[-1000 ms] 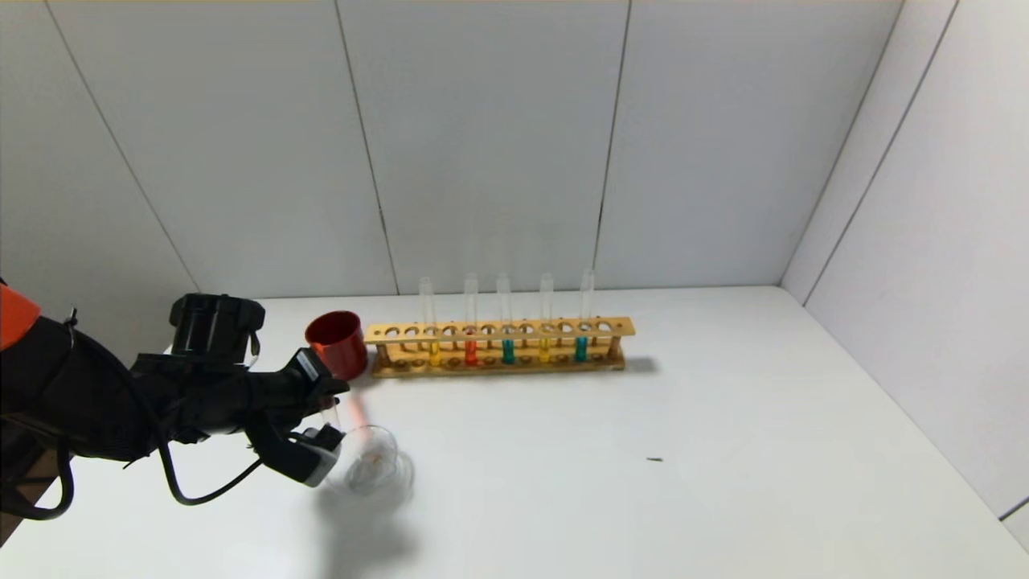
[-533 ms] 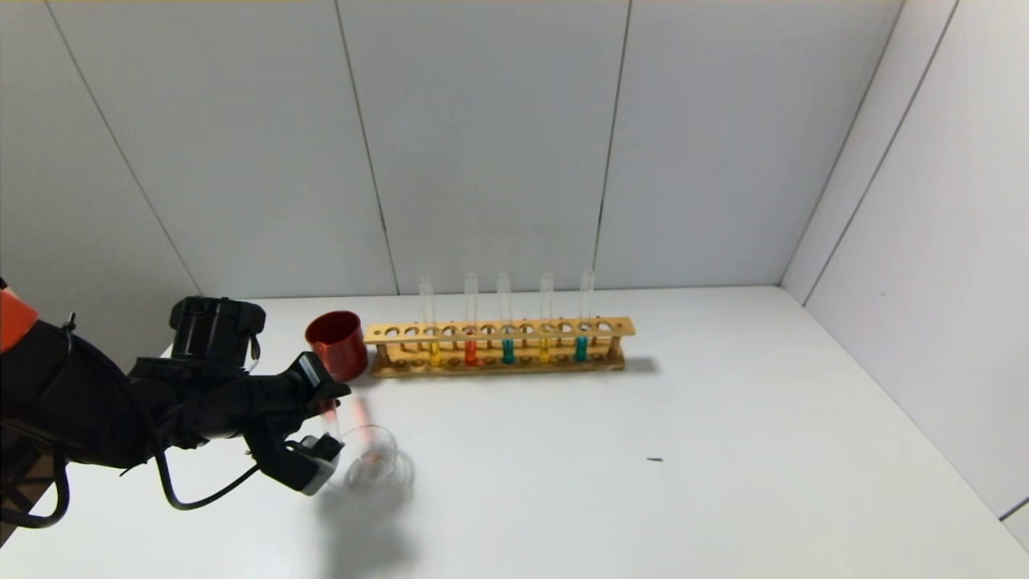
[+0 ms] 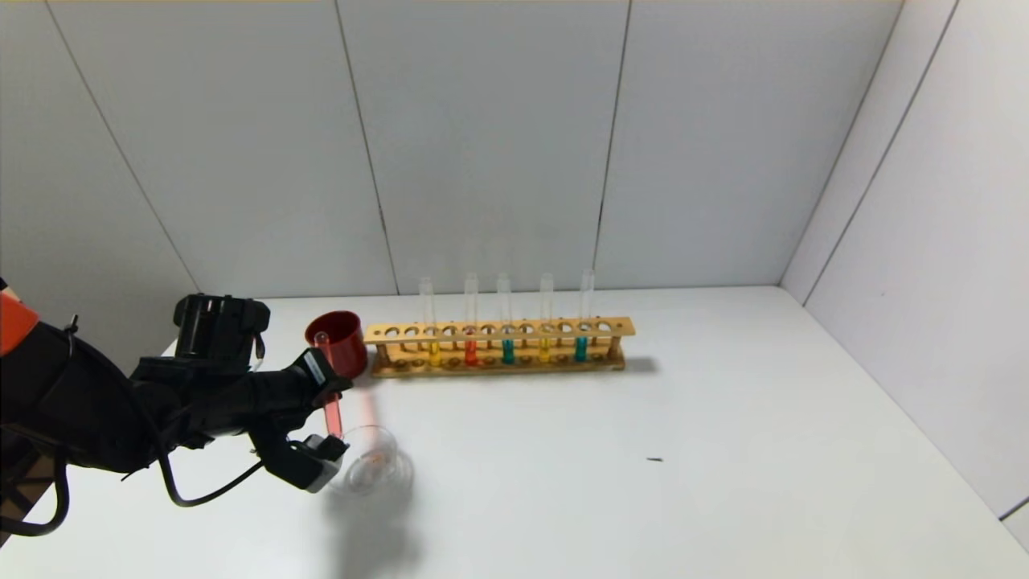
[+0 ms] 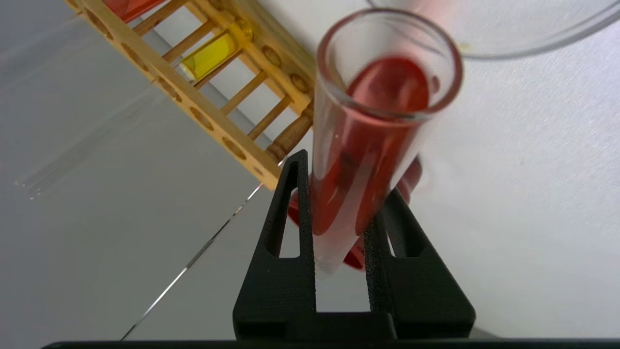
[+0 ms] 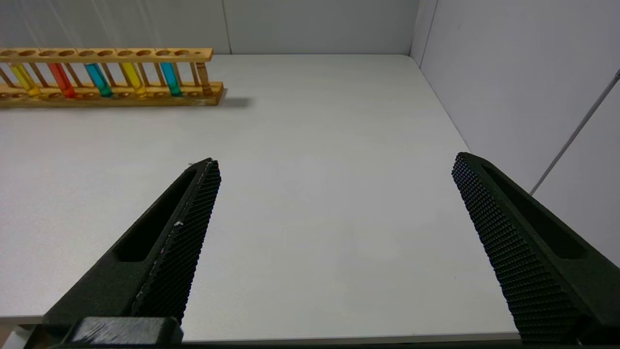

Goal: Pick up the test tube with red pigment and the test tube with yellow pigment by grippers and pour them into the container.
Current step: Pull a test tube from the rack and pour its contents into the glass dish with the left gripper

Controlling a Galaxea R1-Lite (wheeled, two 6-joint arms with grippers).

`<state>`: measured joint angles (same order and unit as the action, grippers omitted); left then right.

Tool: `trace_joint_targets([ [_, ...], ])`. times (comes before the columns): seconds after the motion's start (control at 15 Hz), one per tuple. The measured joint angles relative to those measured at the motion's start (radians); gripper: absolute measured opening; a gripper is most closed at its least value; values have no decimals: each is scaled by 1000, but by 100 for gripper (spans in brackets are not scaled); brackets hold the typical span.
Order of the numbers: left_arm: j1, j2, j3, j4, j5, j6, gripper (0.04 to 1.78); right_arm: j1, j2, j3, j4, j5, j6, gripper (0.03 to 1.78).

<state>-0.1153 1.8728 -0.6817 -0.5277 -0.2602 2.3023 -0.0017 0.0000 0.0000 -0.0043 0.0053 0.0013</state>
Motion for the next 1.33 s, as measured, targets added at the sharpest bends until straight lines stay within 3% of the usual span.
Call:
trace_joint_targets([
  [1.33,-17,-11,7,-39,11,63,33,0,0,0,0,0,0,175],
])
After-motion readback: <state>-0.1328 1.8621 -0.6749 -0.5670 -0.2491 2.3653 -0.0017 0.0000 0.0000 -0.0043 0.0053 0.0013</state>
